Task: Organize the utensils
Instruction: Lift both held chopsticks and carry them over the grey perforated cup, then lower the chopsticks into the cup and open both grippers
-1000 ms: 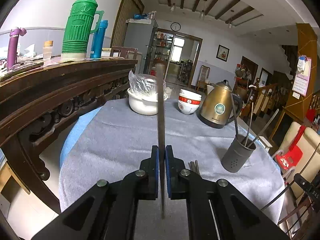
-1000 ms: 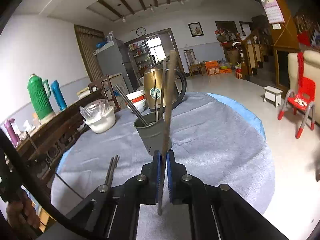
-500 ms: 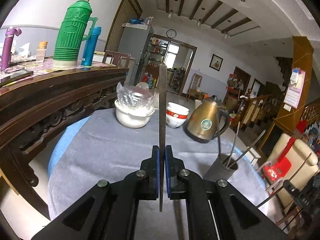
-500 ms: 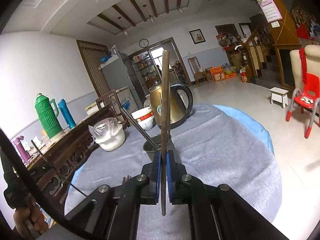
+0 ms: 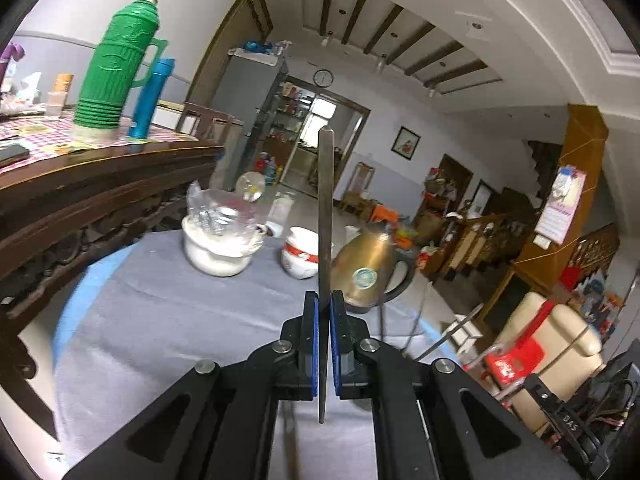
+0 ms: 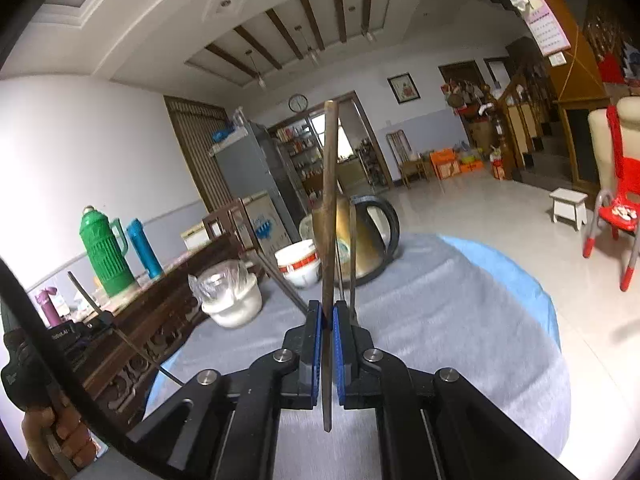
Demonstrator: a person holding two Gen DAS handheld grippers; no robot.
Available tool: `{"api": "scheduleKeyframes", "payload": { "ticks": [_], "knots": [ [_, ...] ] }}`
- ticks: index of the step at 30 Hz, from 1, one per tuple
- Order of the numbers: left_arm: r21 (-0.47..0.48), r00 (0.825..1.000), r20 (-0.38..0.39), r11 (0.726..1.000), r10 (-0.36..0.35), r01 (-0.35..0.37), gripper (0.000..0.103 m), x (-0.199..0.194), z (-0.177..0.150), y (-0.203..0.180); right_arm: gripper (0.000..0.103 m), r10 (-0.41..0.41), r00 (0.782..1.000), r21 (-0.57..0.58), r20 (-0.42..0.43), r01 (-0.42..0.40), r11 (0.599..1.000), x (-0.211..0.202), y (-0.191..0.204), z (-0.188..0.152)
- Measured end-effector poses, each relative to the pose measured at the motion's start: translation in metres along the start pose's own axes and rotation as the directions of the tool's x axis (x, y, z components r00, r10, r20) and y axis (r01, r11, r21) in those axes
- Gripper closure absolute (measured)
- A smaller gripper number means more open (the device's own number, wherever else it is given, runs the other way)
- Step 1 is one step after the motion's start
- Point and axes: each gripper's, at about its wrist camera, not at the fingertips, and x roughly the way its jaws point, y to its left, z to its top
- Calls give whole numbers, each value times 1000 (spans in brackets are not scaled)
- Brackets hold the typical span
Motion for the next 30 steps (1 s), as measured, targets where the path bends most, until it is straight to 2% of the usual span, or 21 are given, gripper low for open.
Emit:
{"api": "scheduleKeyframes", "payload": {
  "ticks": [8,13,19,30],
  "knots": [
    [6,992,25,993,-122,122,98,31,24,-48,97,23,994,-26,106,-21,999,14,9,44],
    [4,988,-8,988,-157,157,98,68,28,-72,97,27,993,-40,112,-23,999,41,13,56],
    [43,987,-61,988,-145,148,97,109,19,-84,97,10,997,-58,78,-5,998,77,11,52],
    [117,984,-150,987,-93,111,97,155,-13,-87,97,-15,1000,-87,-23,13,996,125,4,30]
  ]
}}
